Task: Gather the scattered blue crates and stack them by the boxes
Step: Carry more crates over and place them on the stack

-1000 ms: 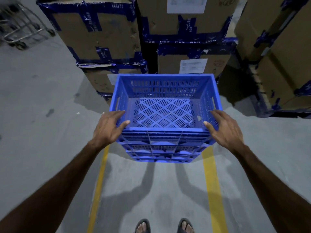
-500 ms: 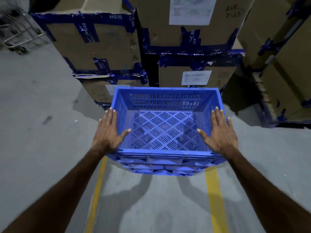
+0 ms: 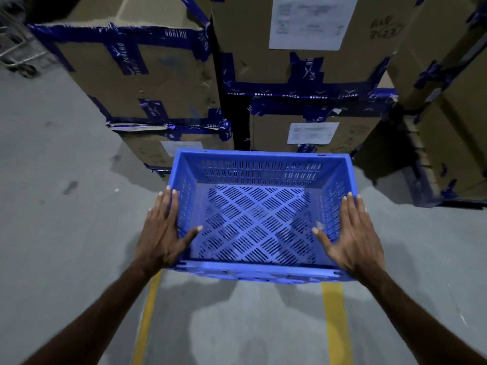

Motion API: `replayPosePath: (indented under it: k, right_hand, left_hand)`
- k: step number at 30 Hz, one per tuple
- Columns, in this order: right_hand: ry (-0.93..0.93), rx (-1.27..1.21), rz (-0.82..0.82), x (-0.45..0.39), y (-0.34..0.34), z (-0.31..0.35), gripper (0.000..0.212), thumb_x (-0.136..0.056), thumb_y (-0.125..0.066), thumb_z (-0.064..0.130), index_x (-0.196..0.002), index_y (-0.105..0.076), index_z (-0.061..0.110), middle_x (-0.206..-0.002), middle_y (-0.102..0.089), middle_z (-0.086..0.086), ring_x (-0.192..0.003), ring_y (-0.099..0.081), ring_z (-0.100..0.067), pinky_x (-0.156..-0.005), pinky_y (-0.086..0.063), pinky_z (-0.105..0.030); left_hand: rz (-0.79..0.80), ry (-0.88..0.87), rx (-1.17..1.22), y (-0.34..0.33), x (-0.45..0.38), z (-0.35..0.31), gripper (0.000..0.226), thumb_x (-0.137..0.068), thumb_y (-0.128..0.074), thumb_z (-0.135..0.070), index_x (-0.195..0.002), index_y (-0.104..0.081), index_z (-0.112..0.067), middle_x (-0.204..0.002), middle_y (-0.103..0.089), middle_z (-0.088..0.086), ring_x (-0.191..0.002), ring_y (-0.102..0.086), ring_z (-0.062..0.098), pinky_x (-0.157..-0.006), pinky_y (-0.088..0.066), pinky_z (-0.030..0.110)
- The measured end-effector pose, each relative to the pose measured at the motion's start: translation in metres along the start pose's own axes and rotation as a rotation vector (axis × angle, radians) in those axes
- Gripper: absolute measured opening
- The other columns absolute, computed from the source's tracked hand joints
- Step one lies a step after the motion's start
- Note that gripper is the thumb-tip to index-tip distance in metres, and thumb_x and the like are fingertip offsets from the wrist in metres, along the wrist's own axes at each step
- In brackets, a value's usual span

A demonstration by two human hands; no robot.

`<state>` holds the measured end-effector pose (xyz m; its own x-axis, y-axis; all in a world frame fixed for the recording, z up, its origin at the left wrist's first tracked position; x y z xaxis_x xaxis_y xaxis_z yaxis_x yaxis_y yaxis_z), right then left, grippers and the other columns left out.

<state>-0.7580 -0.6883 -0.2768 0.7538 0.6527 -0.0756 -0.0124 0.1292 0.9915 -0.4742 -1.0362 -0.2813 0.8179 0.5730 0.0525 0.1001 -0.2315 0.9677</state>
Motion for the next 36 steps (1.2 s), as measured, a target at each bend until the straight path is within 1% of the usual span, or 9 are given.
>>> replayPosePath:
  k: [3, 6, 9, 16, 21, 26, 30, 33, 36]
  right_hand:
    - [0.016, 0.021, -0.022, -0.001, 0.002, 0.001, 0.107, -0.091, -0.041, 0.076, -0.155, -0.028, -0.01, -0.165, -0.026, -0.025, -0.158, -0.014, -0.036, -0.124, -0.025, -0.054]
    - [-0.005, 0.027, 0.0, -0.002, 0.003, 0.002, 0.108, -0.091, -0.039, 0.077, -0.156, -0.028, -0.008, -0.167, -0.024, -0.022, -0.158, -0.011, -0.033, -0.125, -0.023, -0.052]
    - [-0.031, 0.0, 0.023, 0.0, 0.006, 0.002, 0.108, -0.091, -0.036, 0.079, -0.158, -0.026, -0.004, -0.168, -0.022, -0.019, -0.159, -0.007, -0.03, -0.127, -0.019, -0.049]
    - [-0.032, -0.018, 0.036, -0.001, 0.005, 0.002, 0.107, -0.091, -0.039, 0.079, -0.158, -0.026, -0.002, -0.168, -0.023, -0.017, -0.159, -0.007, -0.028, -0.128, -0.015, -0.045]
    - [-0.034, -0.026, 0.034, 0.0, 0.01, 0.005, 0.106, -0.091, -0.038, 0.079, -0.158, -0.028, -0.003, -0.167, -0.025, -0.018, -0.159, -0.009, -0.031, -0.127, -0.019, -0.049]
    - [0.019, 0.017, -0.022, 0.0, 0.006, 0.007, 0.104, -0.092, -0.041, 0.076, -0.157, -0.029, -0.004, -0.167, -0.027, -0.018, -0.158, -0.01, -0.033, -0.126, -0.02, -0.05]
    - [-0.017, -0.034, -0.003, 0.004, 0.009, 0.004, 0.102, -0.092, -0.039, 0.075, -0.157, -0.03, -0.003, -0.166, -0.029, -0.017, -0.158, -0.01, -0.033, -0.125, -0.022, -0.051]
    - [-0.017, -0.026, 0.015, 0.001, 0.011, 0.006, 0.105, -0.091, -0.033, 0.079, -0.158, -0.03, -0.001, -0.167, -0.028, -0.015, -0.159, -0.009, -0.031, -0.127, -0.02, -0.049]
    - [-0.022, -0.047, 0.006, 0.0, 0.004, 0.002, 0.103, -0.091, -0.037, 0.078, -0.159, -0.028, 0.001, -0.168, -0.026, -0.012, -0.159, -0.007, -0.029, -0.127, -0.018, -0.048]
  left_hand:
    - [-0.015, 0.014, 0.011, 0.0, -0.001, -0.001, 0.109, -0.089, -0.032, -0.087, -0.166, -0.006, -0.013, -0.174, -0.002, 0.009, -0.16, -0.007, 0.032, -0.124, -0.025, 0.058]
    - [-0.021, 0.026, 0.026, 0.001, -0.001, 0.0, 0.109, -0.09, -0.033, -0.086, -0.166, -0.006, -0.014, -0.174, -0.002, 0.008, -0.16, -0.008, 0.032, -0.125, -0.024, 0.055]
    - [-0.008, 0.019, 0.027, 0.003, 0.001, -0.003, 0.109, -0.09, -0.032, -0.086, -0.166, -0.008, -0.012, -0.174, -0.002, 0.009, -0.159, -0.01, 0.033, -0.124, -0.025, 0.056]
    - [-0.02, -0.002, 0.03, 0.005, -0.001, -0.004, 0.105, -0.092, -0.036, -0.081, -0.165, -0.014, -0.01, -0.173, -0.008, 0.013, -0.158, -0.015, 0.038, -0.124, -0.025, 0.055]
    - [-0.004, -0.008, 0.051, 0.006, 0.001, -0.004, 0.104, -0.093, -0.031, -0.083, -0.166, -0.009, -0.011, -0.174, -0.003, 0.011, -0.159, -0.011, 0.035, -0.124, -0.024, 0.056]
    - [-0.066, -0.014, 0.062, 0.002, -0.003, -0.001, 0.103, -0.092, -0.037, -0.081, -0.166, -0.011, -0.013, -0.174, -0.004, 0.011, -0.159, -0.013, 0.034, -0.127, -0.02, 0.048]
    - [-0.048, -0.029, 0.084, 0.004, 0.002, -0.004, 0.104, -0.092, -0.035, -0.082, -0.165, -0.014, -0.012, -0.173, -0.006, 0.014, -0.157, -0.016, 0.039, -0.125, -0.025, 0.054]
    - [-0.053, -0.023, 0.082, 0.006, 0.001, -0.002, 0.103, -0.091, -0.035, -0.083, -0.166, -0.012, -0.016, -0.174, -0.005, 0.012, -0.157, -0.016, 0.039, -0.124, -0.027, 0.056]
    - [-0.078, -0.033, 0.09, -0.001, -0.002, 0.0, 0.101, -0.09, -0.041, -0.08, -0.167, -0.01, -0.022, -0.174, -0.004, 0.01, -0.158, -0.016, 0.037, -0.126, -0.024, 0.051]
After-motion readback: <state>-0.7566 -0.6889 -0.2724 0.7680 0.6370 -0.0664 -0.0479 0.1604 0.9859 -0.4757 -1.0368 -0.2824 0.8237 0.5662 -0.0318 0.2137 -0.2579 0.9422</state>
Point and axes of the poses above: each hand's wrist, its own x-axis away from the middle knuckle, its own y-axis out of the back of the hand, z = x × y, the point moved 8 cm from there along -x, towards the middle knuckle
